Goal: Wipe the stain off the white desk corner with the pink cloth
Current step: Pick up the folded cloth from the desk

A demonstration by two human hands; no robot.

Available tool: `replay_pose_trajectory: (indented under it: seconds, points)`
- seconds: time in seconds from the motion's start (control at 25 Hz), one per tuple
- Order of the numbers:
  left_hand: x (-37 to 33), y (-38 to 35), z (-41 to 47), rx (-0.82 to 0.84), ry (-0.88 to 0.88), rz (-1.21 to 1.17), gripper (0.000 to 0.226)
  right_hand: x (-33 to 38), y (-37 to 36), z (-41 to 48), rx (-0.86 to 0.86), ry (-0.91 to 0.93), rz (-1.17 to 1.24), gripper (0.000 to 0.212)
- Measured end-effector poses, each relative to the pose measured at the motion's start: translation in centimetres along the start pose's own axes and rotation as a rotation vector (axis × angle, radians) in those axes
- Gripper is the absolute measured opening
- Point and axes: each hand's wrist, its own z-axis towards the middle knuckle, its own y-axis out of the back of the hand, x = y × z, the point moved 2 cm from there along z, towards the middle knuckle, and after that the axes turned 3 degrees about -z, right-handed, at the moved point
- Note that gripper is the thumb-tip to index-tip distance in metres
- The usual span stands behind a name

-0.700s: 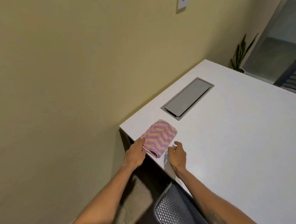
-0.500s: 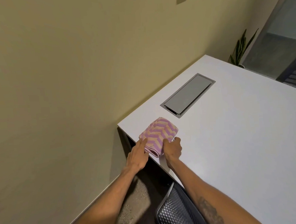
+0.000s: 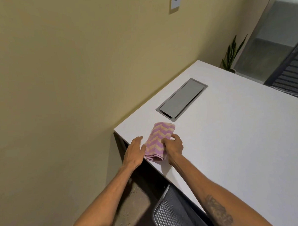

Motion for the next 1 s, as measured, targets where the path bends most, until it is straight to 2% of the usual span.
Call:
replay_pose_trajectory:
  seconds: [0.16,0.32,0.52,0.8,0.92,1.0]
  points:
    - [-4.6,0.2,-0.6,0.069,0.018,-0.176,0.062,2.5,4.7,-2.8,0.105,0.110,-0.031,0.042]
    - [-10.1,-0.7,-2.7,0.144,0.133,-0.368,0.070,4.1,12.2,-6.2,0.195,0.148,0.083,0.040]
    - [-18.4,-4.4,-7.9,0.363,0.233,-0.645,0.079,4.4,23.9,-10.5,0.205,0.196,0.246,0.039]
    - [-29.7,-14.9,-20.6,0.726,0.143,-1.066,0.076,0.5,39.8,-17.2,0.136,0.225,0.410,0.040]
    - [-32.4,-18.8,-25.2,0.701,0.156,-1.018,0.068,-2.6,46.7,-19.4,0.034,0.211,0.431,0.036]
    - [-33.5,-21.1,-27.8,0.719,0.104,-0.902,0.053,-5.0,50.6,-20.7,-0.035,0.202,0.429,0.035]
